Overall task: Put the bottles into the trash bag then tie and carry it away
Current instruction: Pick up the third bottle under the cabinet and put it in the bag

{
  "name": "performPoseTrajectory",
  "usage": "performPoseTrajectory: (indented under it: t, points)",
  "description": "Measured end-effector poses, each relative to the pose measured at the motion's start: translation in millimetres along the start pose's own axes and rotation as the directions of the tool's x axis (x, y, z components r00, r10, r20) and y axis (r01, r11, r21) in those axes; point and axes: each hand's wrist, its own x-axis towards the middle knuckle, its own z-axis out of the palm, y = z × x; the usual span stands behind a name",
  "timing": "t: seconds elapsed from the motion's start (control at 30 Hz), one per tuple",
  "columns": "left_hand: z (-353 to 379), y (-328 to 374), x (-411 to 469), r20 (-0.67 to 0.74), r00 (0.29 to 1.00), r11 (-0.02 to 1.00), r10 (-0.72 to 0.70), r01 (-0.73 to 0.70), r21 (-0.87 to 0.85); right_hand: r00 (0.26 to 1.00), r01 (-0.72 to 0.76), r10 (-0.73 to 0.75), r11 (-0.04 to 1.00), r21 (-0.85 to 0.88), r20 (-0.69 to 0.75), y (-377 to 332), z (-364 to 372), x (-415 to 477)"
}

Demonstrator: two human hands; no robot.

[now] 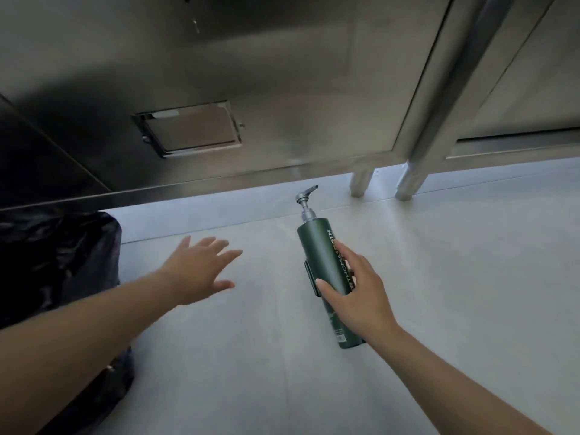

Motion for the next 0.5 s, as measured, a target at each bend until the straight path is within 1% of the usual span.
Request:
performPoseTrajectory:
  t: [0.03, 0.07, 0.1, 0.17, 0.23, 0.33, 0.43, 0.5]
  points:
    - [-5.7, -18.1, -13.9, -0.016, 1.0, 0.999, -0.018, 0.018, 0.029, 1.0, 0.029, -0.03, 0.999, 0.031, 0.009, -14.3, 8.1, 1.8]
    - [-10.4, -33.9, -29.5, -0.043, 0.998, 0.998, -0.052, 0.053, 0.021, 0.998, 0.057, -0.059, 0.997, 0.058, 0.024, -28.8, 17.0, 3.0]
    - [-14.4, -46.9, -46.2, -0.077, 0.992, 0.995, -0.101, 0.099, -0.025, 0.995, 0.084, -0.088, 0.993, 0.08, 0.048, -43.3, 26.5, 3.2]
    - [-19.3, -62.6, -79.9, -0.149, 0.967, 0.968, -0.209, 0.182, -0.175, 0.982, 0.139, -0.15, 0.985, 0.104, 0.115, -70.7, 47.3, 1.4]
    - [-19.2, -68.1, -108.2, -0.197, 0.934, 0.926, -0.297, 0.231, -0.299, 0.958, 0.186, -0.205, 0.976, 0.112, 0.198, -95.4, 68.6, -1.5]
    - [-11.6, -71.8, -140.2, -0.216, 0.902, 0.868, -0.375, 0.259, -0.424, 0.915, 0.265, -0.281, 0.96, 0.096, 0.289, -127.6, 98.4, -6.1]
    - [-0.7, -85.5, -172.8, -0.231, 0.872, 0.832, -0.431, 0.285, -0.476, 0.883, 0.314, -0.323, 0.946, 0.083, 0.34, -156.3, 126.4, -10.3]
    - [8.1, -102.4, -197.0, -0.252, 0.838, 0.804, -0.483, 0.312, -0.506, 0.866, 0.332, -0.335, 0.94, 0.075, 0.372, -176.3, 144.8, -12.0]
